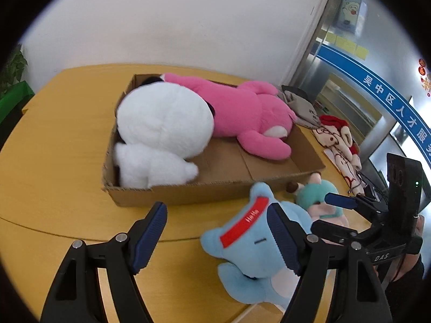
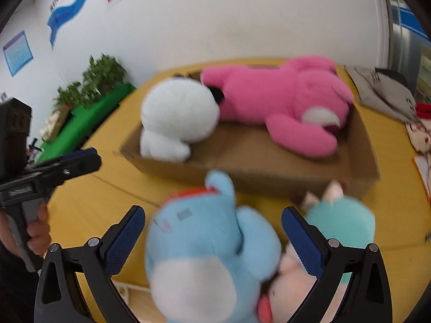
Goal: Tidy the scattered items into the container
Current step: 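Move both grippers to the blue cat plush and close on it, then lift the blue cat with both grippers and carry it over the box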
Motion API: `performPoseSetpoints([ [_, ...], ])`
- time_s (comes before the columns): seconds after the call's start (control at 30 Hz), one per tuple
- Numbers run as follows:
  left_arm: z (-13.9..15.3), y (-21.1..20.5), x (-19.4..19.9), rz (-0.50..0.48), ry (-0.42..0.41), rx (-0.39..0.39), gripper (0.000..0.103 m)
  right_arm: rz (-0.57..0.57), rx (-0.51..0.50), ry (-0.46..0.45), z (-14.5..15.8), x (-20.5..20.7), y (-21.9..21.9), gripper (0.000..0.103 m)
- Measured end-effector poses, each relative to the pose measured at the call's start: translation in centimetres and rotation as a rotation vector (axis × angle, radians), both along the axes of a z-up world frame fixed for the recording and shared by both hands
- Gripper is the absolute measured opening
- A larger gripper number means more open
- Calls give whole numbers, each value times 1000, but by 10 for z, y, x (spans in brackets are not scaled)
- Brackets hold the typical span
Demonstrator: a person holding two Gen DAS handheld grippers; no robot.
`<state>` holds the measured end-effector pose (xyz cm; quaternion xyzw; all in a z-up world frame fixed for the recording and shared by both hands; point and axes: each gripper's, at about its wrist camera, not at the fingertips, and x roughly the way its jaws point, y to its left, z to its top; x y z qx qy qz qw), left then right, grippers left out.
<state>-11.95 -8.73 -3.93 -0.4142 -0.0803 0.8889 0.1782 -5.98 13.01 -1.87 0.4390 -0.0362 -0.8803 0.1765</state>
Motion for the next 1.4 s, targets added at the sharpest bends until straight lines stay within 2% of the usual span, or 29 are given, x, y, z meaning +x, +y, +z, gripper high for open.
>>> performPoseSetpoints([
  [0.2, -55, 33, 5, -59, -137, -10, 77, 56, 84, -19, -35, 24, -14, 103],
  [0.27, -69, 36, 4, -63, -172, 28, 78, 63, 96, -6, -39, 29, -13, 103],
  [0.3, -71, 34, 3, -59, -180, 64, 78, 65, 97, -5, -40, 29, -12, 103],
  [0.33, -71, 31, 4, -59, -188, 81, 79, 160, 93, 3, -40, 29, -10, 103],
  [0.4, -73, 30, 3, -66, -208, 94, 79, 200, 90, 4, -39, 32, -10, 103],
  [0.53, -68, 32, 6, -63, -221, 78, 79, 268, 164, 36, -40, 47, -24, 103],
  [0.63, -62, 44, 9, -126, -210, 74, 77, 338, 266, 86, -45, 56, -37, 103],
  [0.7, -61, 57, 9, -169, -208, 55, 78, 369, 273, 91, -47, 55, -38, 103],
  [0.77, -64, 67, 6, -167, -206, 4, 81, 376, 265, 67, -50, 48, -35, 103],
  [0.8, -66, 68, 2, -165, -220, 7, 82, 373, 252, 50, -52, 44, -32, 103],
  [0.9, -77, 64, -8, -154, -286, 61, 87, 378, 218, 39, -56, 38, -26, 103],
  [1.1, -89, 60, -11, -147, -340, 108, 94, 390, 234, 72, -61, 41, -30, 103],
  [1.3, -91, 53, -10, -196, -394, 192, 94, 449, 236, 91, -58, 45, -26, 103],
  [1.4, -89, 54, -9, -214, -405, 199, 94, 463, 233, 86, -56, 45, -24, 103],
])
